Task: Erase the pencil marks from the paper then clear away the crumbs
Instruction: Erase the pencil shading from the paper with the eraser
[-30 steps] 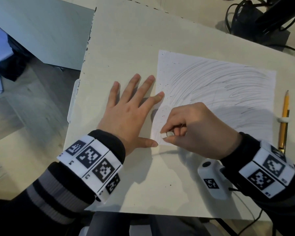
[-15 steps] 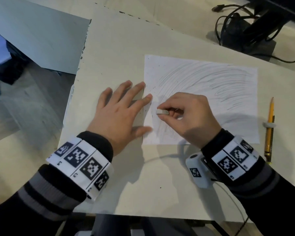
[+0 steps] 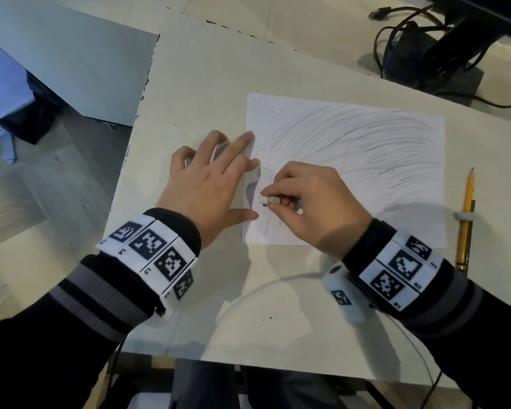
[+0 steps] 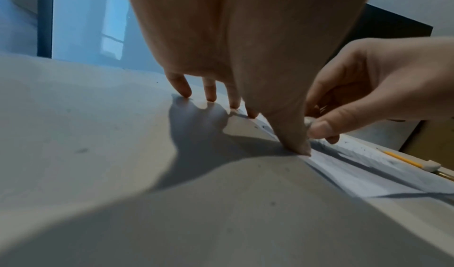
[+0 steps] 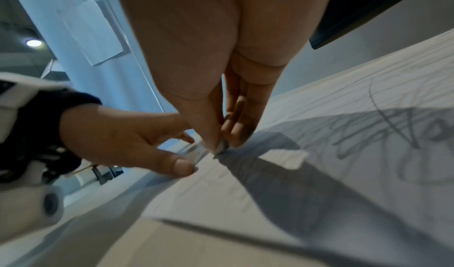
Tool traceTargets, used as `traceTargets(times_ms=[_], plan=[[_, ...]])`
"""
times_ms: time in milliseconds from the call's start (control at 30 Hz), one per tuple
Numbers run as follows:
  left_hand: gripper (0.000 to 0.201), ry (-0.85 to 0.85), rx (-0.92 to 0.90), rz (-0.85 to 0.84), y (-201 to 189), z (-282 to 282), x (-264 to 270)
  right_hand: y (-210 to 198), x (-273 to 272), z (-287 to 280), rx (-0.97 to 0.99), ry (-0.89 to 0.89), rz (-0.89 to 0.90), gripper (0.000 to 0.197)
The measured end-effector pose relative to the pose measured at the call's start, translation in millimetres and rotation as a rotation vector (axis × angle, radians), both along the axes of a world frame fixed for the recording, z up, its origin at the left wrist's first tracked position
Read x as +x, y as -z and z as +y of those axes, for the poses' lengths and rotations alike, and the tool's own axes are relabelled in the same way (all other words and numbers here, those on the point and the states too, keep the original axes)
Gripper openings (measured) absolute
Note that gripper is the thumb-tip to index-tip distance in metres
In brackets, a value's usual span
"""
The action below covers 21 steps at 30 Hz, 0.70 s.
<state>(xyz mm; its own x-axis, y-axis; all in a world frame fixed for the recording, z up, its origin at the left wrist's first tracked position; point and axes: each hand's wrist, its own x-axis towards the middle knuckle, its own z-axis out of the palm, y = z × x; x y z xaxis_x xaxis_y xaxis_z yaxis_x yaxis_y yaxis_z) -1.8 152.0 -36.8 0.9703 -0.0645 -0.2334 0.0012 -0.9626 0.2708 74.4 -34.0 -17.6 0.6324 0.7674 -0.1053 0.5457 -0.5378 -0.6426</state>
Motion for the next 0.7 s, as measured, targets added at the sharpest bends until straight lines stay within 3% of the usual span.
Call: traceTargets(times_ms=[133,333,433,567,700], plan=[[0.072,0.040,-0.017,-0.005,2,7,0,1,9,6,-0.020,0.022,-0.069,0.010],[0.053,0.058,-0.075,-0.025,1,18,4,0,-3,1,-0.019,-0.028,-0.002,0.010],[0.053,0.045,-0.100,-0.015,3,18,5,0,-3,6,-0.038,0.013,-0.044,0.010],[0.052,0.020,-0.140,-0.011,4,20,6,0,-38,5,-0.042,-0.083,-0.007,0.012],[0.055,0.005,-0.177,-0.024,7,19,4,3,-24,5,-0.043,-0.040,-0.007,0.009]])
